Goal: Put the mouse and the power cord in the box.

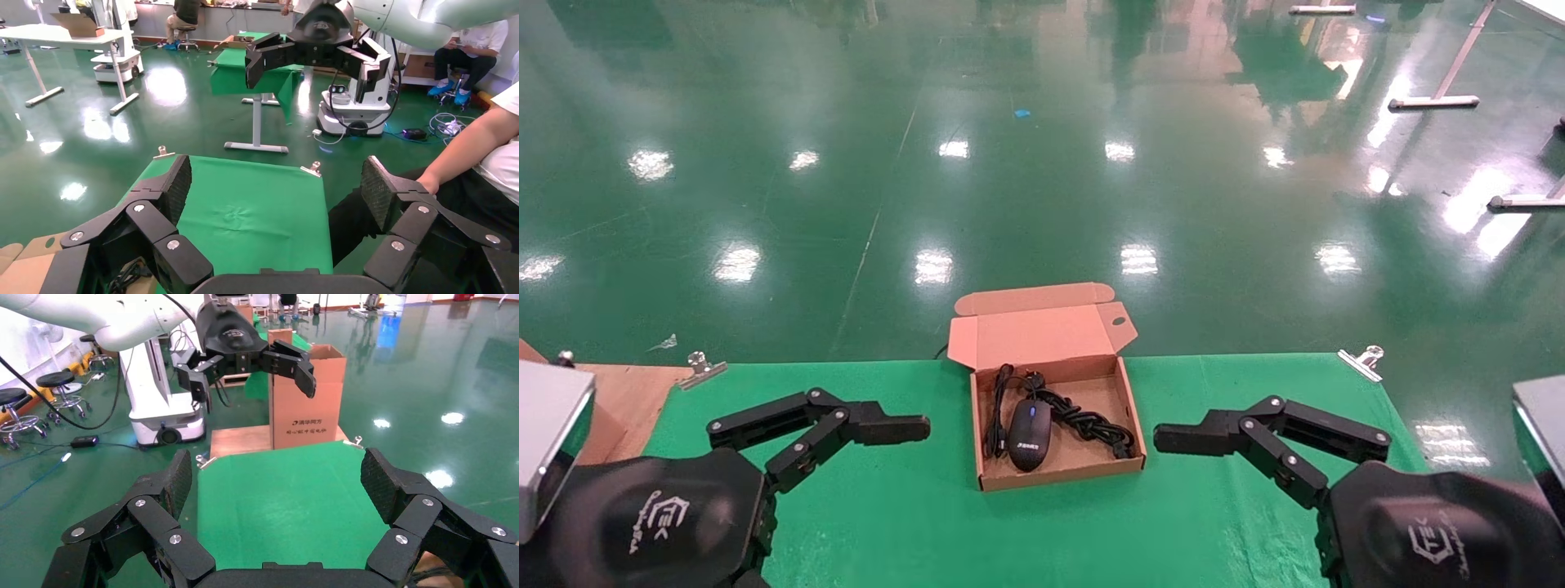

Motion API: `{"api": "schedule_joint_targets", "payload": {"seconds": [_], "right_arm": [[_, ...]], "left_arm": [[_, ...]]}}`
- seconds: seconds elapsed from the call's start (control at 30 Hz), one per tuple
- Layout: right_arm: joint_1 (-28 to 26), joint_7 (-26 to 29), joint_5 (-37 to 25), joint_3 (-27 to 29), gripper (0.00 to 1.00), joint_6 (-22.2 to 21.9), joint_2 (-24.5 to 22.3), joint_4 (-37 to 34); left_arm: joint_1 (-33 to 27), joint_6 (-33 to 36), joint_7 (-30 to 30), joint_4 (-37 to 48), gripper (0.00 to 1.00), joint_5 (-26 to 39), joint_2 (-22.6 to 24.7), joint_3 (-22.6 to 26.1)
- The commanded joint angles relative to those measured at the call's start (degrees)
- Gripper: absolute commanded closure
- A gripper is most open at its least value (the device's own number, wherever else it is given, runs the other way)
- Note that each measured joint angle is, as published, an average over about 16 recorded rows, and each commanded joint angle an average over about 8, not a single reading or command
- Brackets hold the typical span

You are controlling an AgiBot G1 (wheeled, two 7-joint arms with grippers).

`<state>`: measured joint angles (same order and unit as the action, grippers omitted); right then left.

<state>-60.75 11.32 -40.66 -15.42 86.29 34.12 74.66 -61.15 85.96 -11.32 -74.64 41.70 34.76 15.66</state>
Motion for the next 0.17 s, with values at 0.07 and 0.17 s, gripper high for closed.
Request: {"api": "schedule_joint_targets", "payload": {"seconds": [0.07,0.17], "right_arm": [[0.07,-0.04,0.08,0.04,0.0,0.03,-0.04,0.03],[-0.06,-0.14,-0.11,-0.05,0.0,-0.06,0.09,-0.13]], "left_arm": [[-0.01,0.01,0.04,0.08,0.0,-0.03,0.01,-0.01],[-0.06,0.0,0.12,0.21,0.0,-0.03,0.04,0.04]]}}
